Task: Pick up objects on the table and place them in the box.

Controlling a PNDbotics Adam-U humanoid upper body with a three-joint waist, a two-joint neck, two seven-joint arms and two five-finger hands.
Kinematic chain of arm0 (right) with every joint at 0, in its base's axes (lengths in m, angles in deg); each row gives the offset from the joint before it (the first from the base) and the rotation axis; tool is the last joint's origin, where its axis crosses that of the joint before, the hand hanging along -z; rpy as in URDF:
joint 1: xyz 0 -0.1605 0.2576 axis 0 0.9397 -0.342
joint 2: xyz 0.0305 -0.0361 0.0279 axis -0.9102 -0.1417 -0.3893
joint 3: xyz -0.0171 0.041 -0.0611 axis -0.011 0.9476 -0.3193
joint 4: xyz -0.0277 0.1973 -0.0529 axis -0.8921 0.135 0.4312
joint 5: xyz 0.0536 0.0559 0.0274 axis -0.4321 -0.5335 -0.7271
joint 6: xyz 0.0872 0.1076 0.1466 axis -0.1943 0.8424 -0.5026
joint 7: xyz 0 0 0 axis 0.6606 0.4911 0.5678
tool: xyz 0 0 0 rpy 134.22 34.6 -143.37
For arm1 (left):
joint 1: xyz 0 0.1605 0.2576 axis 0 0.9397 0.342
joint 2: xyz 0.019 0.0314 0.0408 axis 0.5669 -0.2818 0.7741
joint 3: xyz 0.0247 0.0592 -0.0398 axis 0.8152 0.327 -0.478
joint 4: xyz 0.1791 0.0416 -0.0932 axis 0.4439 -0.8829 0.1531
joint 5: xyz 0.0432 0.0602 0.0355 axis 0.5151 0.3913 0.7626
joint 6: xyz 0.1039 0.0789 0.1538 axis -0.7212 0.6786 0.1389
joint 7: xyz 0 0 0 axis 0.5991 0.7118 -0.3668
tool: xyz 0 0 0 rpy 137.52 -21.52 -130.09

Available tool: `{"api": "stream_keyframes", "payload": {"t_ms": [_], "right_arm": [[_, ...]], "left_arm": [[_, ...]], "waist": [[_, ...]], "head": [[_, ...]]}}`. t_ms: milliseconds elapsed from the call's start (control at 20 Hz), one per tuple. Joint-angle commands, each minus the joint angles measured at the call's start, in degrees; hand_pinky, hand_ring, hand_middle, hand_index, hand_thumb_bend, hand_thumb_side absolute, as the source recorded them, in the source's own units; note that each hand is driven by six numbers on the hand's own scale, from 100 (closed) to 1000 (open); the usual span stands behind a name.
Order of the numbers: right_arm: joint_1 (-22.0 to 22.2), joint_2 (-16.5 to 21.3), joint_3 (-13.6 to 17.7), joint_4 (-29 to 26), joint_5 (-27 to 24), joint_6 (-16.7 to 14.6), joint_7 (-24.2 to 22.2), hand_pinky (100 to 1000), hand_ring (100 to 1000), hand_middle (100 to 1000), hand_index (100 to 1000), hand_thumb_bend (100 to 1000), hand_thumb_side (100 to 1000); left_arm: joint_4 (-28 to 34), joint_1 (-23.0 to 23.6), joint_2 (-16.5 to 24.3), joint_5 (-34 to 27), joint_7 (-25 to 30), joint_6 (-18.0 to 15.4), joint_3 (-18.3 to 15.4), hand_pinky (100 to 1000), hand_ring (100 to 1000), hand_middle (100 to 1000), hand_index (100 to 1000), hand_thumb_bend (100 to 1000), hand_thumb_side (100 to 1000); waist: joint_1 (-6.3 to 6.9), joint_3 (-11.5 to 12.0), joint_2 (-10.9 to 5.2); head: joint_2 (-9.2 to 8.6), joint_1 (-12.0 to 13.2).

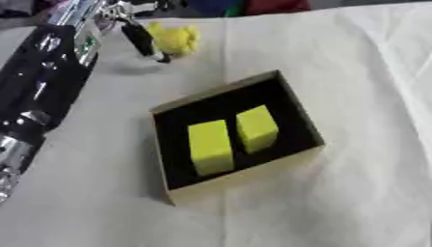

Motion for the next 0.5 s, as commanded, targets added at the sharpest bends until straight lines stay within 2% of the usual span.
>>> {"api": "stream_keyframes", "payload": {"t_ms": [50, 300, 500], "right_arm": [[-1.69, 0.85, -0.1, -0.1, -0.46, -0.02, -0.11, 827, 807, 688, 804, 100, 961], [-2.27, 1.14, -0.13, 0.6, -0.81, 0.0, -0.25, 828, 807, 687, 801, 100, 964], [-2.62, 1.37, -0.09, 1.14, -1.17, 0.07, -0.22, 828, 807, 685, 800, 100, 966]], "left_arm": [[-0.27, -1.33, 2.04, 0.35, 0.21, 0.77, -1.06, 860, 920, 895, 994, 516, 318], [-1.09, -1.38, 2.3, 1.71, -0.28, 2.06, -1.46, 855, 918, 890, 987, 454, 255], [-1.38, -1.55, 2.43, 1.97, -1.98, 3.09, -1.97, 848, 910, 883, 982, 395, 238]], "waist": [[-0.22, -0.01, -1.05], [-0.21, -0.12, -0.21], [-0.13, -0.32, 0.37]], "head": [[-0.82, 0.33], [-1.35, 0.46], [-1.83, 0.58]]}}
